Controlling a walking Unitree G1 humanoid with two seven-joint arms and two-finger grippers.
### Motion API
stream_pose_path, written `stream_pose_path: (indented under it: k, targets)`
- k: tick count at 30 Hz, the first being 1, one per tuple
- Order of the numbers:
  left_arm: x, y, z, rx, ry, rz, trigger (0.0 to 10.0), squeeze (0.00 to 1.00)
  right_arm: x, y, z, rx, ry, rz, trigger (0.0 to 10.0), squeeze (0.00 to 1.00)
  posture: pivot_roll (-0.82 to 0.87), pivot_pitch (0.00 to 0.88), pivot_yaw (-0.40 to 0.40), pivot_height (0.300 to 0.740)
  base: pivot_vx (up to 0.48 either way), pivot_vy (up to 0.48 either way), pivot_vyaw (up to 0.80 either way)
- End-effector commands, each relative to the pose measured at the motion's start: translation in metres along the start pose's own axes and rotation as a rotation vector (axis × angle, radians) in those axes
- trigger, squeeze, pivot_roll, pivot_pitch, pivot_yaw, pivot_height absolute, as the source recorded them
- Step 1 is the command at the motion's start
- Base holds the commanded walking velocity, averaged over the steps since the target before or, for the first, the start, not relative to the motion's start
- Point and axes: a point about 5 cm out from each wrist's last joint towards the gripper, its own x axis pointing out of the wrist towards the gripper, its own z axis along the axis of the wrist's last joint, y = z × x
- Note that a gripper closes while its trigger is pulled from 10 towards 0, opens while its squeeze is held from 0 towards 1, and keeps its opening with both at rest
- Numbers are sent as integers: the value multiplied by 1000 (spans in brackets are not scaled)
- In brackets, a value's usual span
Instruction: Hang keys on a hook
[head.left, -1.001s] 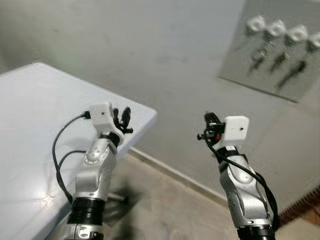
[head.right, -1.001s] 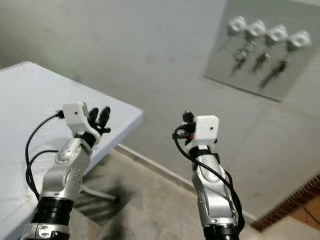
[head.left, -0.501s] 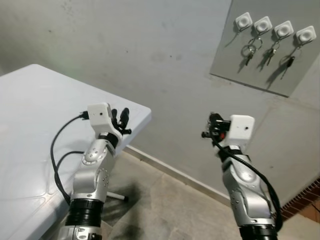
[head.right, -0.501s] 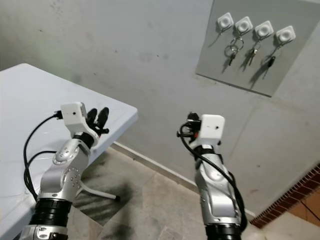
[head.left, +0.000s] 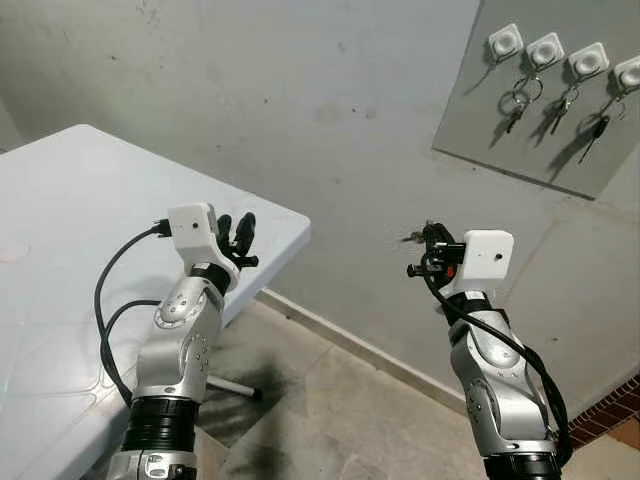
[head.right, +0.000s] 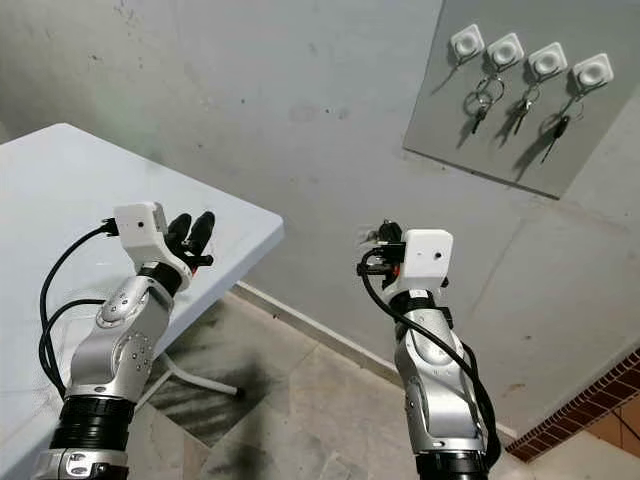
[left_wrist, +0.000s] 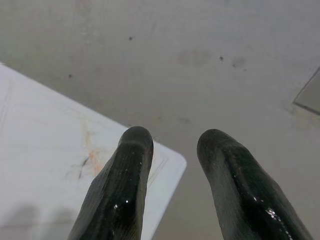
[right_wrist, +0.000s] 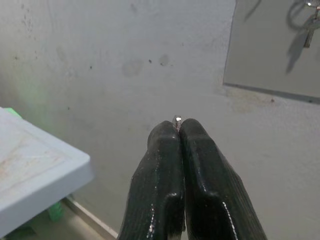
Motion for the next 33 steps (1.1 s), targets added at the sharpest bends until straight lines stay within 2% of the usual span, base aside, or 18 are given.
stream_pose_path:
  k: [1,30,33]
  targets:
    - [1,-5,5,-4,-12,-27,10000,0,1,0,6,-2,-28,5,10000,0,129,8,-47,740,356,0,0]
    - [2,-8,3,-17,-4,-38,10000,0,2,1,5,5,-17,17,10000,0,128,5,-50,740,364,0,0]
    - [2,-8,3,-18,-5,-38,10000,0,3,1,5,10,-8,16,10000,0,128,4,-50,740,360,0,-600]
